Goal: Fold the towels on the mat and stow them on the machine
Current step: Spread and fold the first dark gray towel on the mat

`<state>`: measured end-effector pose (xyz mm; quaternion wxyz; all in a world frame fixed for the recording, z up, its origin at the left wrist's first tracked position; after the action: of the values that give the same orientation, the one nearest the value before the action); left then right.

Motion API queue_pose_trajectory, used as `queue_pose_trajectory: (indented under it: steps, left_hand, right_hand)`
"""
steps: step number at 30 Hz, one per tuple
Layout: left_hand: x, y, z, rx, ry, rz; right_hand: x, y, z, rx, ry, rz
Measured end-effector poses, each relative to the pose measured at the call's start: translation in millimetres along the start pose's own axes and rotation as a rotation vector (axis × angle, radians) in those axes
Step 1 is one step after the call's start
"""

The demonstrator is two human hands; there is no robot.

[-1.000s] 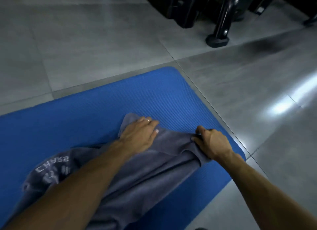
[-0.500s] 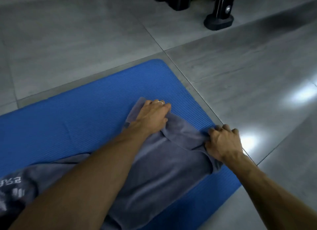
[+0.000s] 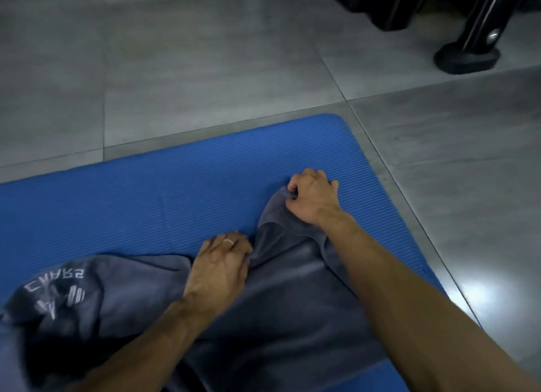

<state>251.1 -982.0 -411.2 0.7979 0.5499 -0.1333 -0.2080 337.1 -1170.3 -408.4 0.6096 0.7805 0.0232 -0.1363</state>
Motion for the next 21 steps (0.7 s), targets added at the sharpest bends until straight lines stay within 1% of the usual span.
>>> queue_pose_trajectory:
  steps: [2, 4, 6, 7, 8, 10, 12, 13, 14, 15, 17, 18, 19, 20, 21]
  left_hand:
    - [12.5, 13.1, -2.0, -0.025, 0.123, 0.015]
    - [37.6, 25.7, -13.3, -0.053, 0.241, 0.032]
    - [71.2, 37.5, -21.2, -0.049, 0.241, 0.094]
    - [89.0, 40.2, -22.6, -0.028, 0.234, 0.092]
    - [103.8, 39.6, -21.9, -0.002, 0.224, 0.058]
    - [119.0, 25.7, -20.7, 0.049, 0.184, -0.095]
    - [108.6, 18.8, -25.5, 0.067, 0.143, -0.217]
    - [97.2, 19.9, -31.2, 0.069, 0.119, -0.246]
    - [84.0, 24.8, -37.9, 0.072, 0.089, -0.256]
    - [68.9, 32.5, -45.5, 0.089, 0.059, -0.266]
    - [34.5, 46.3, -65.3, 0.197, -0.022, -0.322]
    - [16.7, 50.7, -76.8, 0.281, -0.083, -0.365]
    - [-1.9, 54.3, -92.0, 0.365, -0.143, -0.415]
    - [-22.2, 58.8, -110.6, 0.428, -0.182, -0.478]
    - [-41.0, 62.4, -130.0, 0.452, -0.178, -0.538]
  right_hand:
    - [4.7, 7.6, 6.0, 0.209, -0.039, 0.048]
    - [11.9, 24.2, 24.5, 0.38, -0.111, 0.17]
    - [19.6, 42.8, 47.5, 0.454, -0.185, 0.321]
    - [24.5, 48.5, 58.7, 0.455, -0.219, 0.367]
    - [29.2, 51.5, 67.2, 0.446, -0.252, 0.38]
    - [37.3, 43.8, 78.9, 0.315, -0.324, 0.274]
    - [38.9, 33.9, 72.3, 0.03, -0.34, 0.121]
    - [36.4, 34.3, 58.9, -0.116, -0.302, 0.1]
    - [33.0, 38.9, 36.8, -0.237, -0.224, 0.111]
    - [30.9, 40.8, 8.9, -0.339, -0.098, 0.124]
    - [20.1, 31.3, -60.6, -0.515, 0.289, 0.082]
    - [10.3, 22.0, -92.9, -0.553, 0.482, 0.044]
    - [-0.3, 11.4, -122.0, -0.553, 0.625, 0.007]
    - [-11.3, 0.7, -149.2, -0.525, 0.708, -0.032]
    - [-22.2, -11.6, -170.3, -0.457, 0.733, -0.083]
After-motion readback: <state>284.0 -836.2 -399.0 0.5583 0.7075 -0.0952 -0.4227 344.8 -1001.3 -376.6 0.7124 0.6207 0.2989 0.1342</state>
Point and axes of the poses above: each hand's wrist, its own x-axis towards the middle knuckle, its own y-axis out of the back of the hand, z = x × y, the point moved 8 cm from there along x, towards the middle knuckle, and after that the axes turned 3 degrees about -x, right-handed, at the moved point
